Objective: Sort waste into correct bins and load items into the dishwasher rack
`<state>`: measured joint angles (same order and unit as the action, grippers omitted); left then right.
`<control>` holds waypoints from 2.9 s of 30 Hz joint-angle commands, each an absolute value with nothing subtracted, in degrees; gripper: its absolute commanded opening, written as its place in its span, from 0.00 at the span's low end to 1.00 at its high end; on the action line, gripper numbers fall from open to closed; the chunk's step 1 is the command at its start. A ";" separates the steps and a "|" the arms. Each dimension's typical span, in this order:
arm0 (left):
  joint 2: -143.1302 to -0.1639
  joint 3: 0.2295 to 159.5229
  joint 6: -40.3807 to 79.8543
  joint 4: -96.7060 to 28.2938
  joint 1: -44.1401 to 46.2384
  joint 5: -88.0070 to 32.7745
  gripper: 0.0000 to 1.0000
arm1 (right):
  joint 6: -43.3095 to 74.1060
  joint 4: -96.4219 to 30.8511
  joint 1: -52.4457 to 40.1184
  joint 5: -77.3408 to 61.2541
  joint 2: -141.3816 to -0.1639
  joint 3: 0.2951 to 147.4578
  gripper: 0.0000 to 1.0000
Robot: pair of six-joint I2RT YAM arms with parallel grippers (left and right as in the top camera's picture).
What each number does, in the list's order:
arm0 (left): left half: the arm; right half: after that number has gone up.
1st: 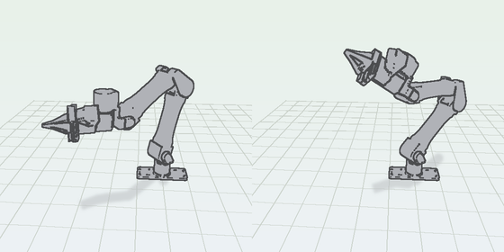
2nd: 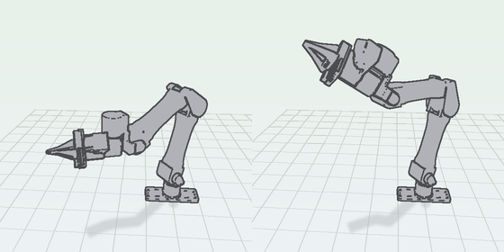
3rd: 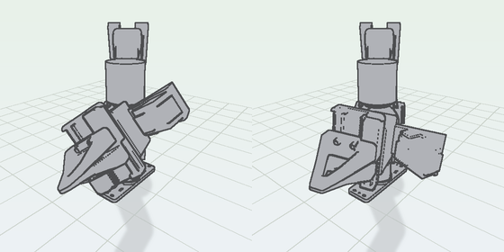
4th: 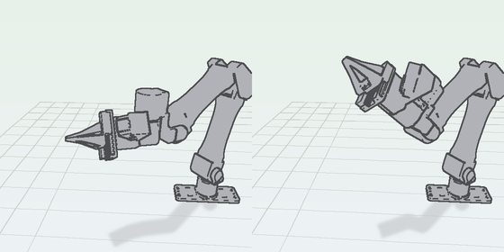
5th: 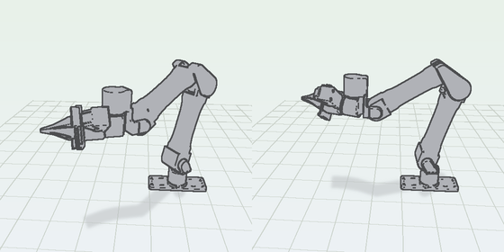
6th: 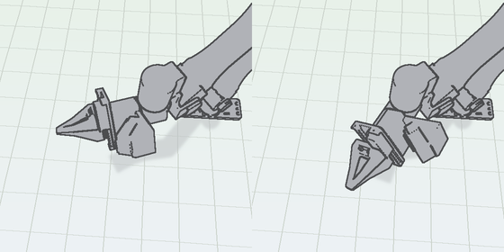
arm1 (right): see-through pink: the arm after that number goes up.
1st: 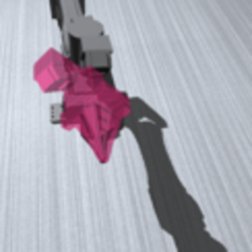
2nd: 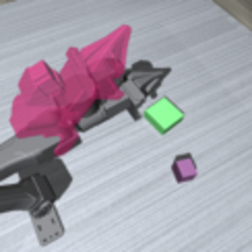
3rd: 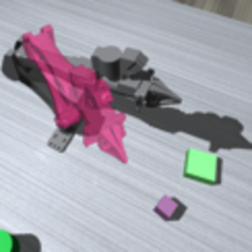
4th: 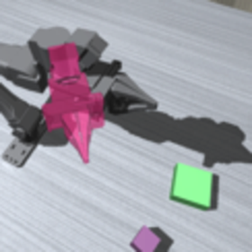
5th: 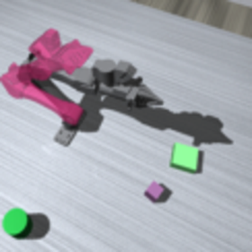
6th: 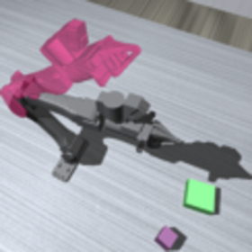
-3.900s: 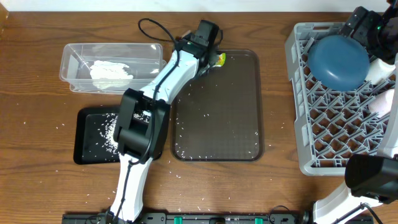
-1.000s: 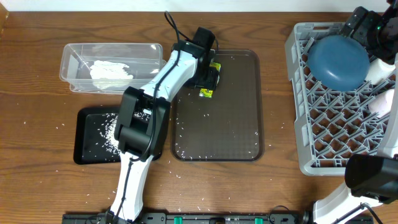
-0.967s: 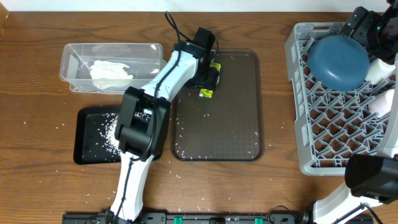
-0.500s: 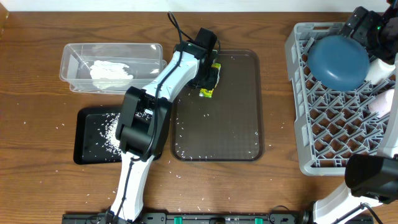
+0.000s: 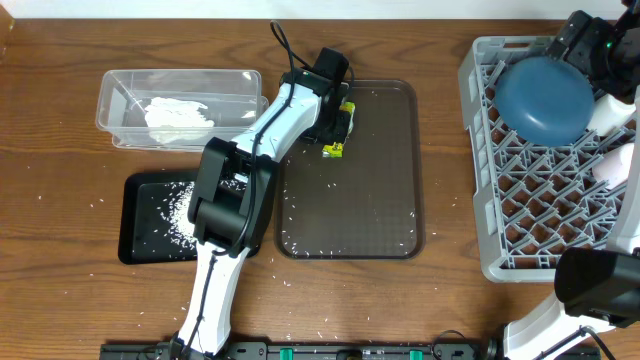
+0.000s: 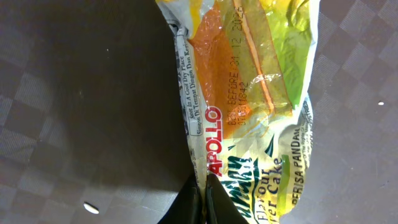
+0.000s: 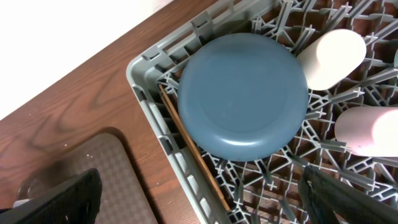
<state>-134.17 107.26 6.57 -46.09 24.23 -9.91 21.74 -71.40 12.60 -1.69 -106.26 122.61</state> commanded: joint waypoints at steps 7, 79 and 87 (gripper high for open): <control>-128.79 107.96 14.37 -47.29 23.35 -8.93 0.06 | 22.26 -71.59 12.69 -1.54 -106.08 122.85 0.99; -81.89 89.71 33.41 -72.97 -11.20 -16.91 0.62 | 22.26 -71.59 12.69 -1.54 -106.08 122.85 0.99; -69.82 76.55 33.04 -77.97 -11.18 -16.91 0.81 | 22.26 -71.59 12.69 -1.54 -106.08 122.85 0.99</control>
<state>-72.23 78.87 33.85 -76.18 -10.90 -17.63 21.74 -71.42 12.60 -1.69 -106.26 122.61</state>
